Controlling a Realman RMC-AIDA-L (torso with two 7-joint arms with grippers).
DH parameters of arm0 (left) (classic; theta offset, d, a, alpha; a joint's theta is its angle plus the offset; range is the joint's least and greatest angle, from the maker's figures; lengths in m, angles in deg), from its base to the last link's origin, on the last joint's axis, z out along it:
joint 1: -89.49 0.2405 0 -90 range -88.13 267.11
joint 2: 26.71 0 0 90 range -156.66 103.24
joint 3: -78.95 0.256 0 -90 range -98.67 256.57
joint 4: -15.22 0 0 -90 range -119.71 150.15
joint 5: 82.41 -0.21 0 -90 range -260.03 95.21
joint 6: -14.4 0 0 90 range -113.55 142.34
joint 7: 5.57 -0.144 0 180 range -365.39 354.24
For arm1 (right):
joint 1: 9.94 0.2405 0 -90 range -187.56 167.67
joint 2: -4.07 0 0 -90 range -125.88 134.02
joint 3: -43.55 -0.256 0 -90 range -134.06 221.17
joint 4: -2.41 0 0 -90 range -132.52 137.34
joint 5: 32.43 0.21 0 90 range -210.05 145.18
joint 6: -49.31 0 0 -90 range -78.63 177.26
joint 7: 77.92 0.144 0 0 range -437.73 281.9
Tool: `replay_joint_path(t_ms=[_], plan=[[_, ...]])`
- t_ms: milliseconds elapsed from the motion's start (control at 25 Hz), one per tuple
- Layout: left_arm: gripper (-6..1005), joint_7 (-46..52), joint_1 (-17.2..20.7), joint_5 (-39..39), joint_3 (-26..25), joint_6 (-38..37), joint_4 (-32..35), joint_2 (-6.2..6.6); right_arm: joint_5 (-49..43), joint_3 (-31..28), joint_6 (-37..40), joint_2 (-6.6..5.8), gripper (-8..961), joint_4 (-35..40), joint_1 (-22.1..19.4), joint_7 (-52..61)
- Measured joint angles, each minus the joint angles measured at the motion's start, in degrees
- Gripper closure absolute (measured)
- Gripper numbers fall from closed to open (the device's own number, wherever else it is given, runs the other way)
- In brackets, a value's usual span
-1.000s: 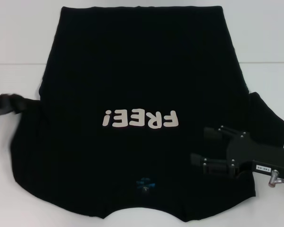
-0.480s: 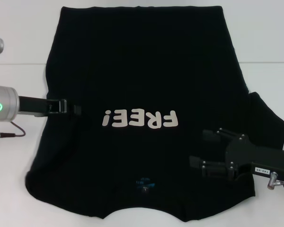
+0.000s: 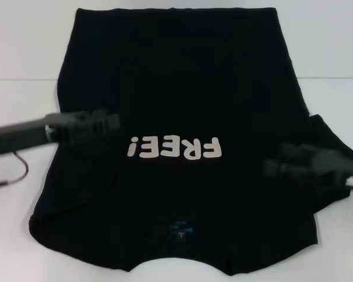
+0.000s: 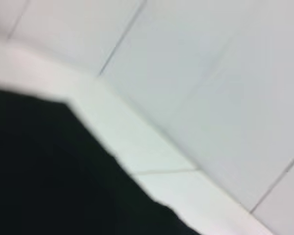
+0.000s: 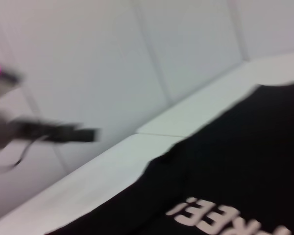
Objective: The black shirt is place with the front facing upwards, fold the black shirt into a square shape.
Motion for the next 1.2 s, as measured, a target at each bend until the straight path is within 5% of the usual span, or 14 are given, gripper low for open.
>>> replay_joint_path(t_ms=[360, 520, 720, 1200], plan=[[313, -22.8, 6.7, 0.1, 1.3, -6.1, -1.8, -2.52, -13.4, 0.0, 1.3, -8.16, 9, 13.5, 0.8, 43.8], [176, -26.3, 8.0, -1.7, 2.7, -5.1, -2.4, -3.24, -19.9, -0.3, 0.9, -10.32, 9, 15.3, 1.9, 54.5], [63, -27.4, 8.2, -4.5, 2.8, -3.5, -2.5, -3.73, -29.9, -0.4, -3.3, -10.23, 9, 15.8, 4.2, 58.7], [62, -27.5, 8.2, -4.6, 2.5, -3.6, -2.6, -3.42, -36.2, 1.7, -11.4, -9.08, 11, 9.9, 9.8, 60.8]])
